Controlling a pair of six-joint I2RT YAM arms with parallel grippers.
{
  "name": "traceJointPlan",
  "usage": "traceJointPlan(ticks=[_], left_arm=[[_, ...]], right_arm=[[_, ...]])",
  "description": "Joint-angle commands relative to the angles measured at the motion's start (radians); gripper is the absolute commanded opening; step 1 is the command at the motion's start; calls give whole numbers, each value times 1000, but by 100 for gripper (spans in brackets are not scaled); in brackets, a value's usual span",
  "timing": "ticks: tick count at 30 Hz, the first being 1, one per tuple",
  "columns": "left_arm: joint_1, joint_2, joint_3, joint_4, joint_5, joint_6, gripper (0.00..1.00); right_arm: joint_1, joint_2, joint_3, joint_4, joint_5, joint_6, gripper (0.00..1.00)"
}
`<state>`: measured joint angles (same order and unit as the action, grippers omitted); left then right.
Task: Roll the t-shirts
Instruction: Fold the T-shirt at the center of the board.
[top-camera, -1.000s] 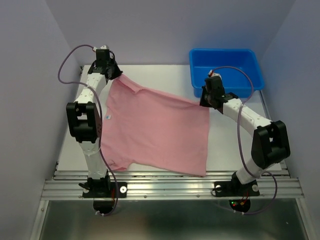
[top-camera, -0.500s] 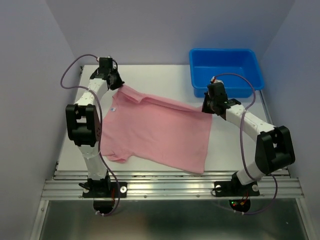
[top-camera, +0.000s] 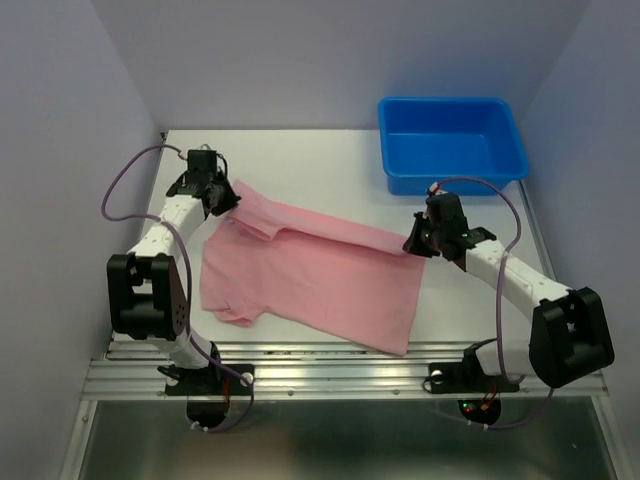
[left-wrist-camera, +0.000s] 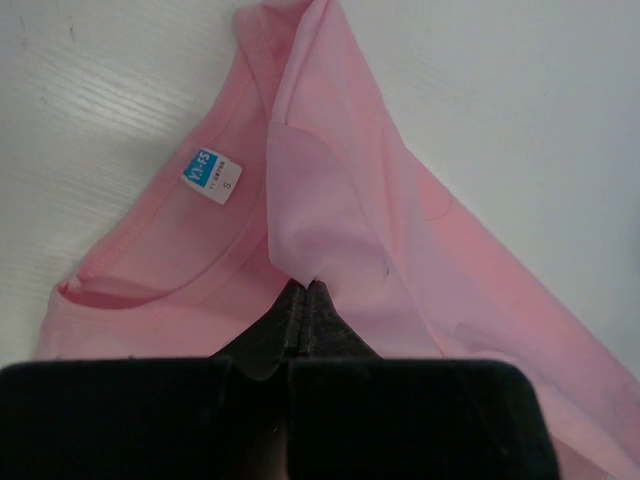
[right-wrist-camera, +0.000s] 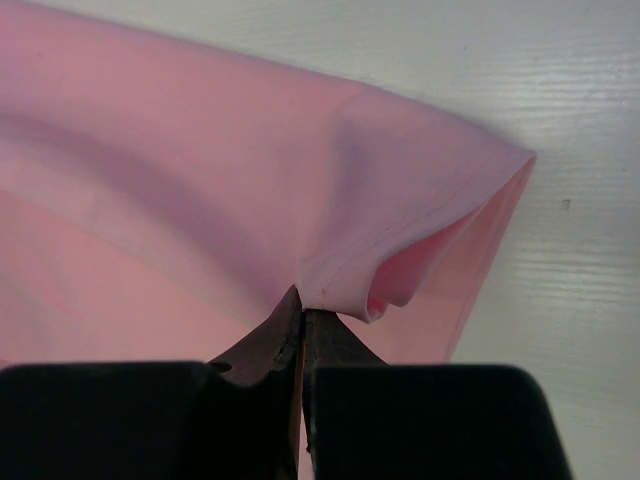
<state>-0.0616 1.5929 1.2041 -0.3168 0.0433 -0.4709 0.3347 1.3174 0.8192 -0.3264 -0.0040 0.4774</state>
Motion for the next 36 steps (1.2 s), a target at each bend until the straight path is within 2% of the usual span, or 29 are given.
traceJointPlan(ticks=[1, 5, 19, 29, 36], left_arm=[[5, -60, -98, 42, -31, -32, 0], [6, -70, -165, 51, -20, -54, 0], [11, -96, -244, 47, -26, -106, 0], [28, -99, -241, 35, -33, -104, 0], [32, -103, -199, 21, -33, -95, 0]], right_arm=[[-5, -27, -43, 50, -73, 64, 1], [-5, -49, -98, 81, -79, 98, 1], [4, -122, -221, 138, -103, 176, 1], [4, -133, -276, 193, -132, 211, 1], [4, -230, -328, 217, -120, 239, 1]])
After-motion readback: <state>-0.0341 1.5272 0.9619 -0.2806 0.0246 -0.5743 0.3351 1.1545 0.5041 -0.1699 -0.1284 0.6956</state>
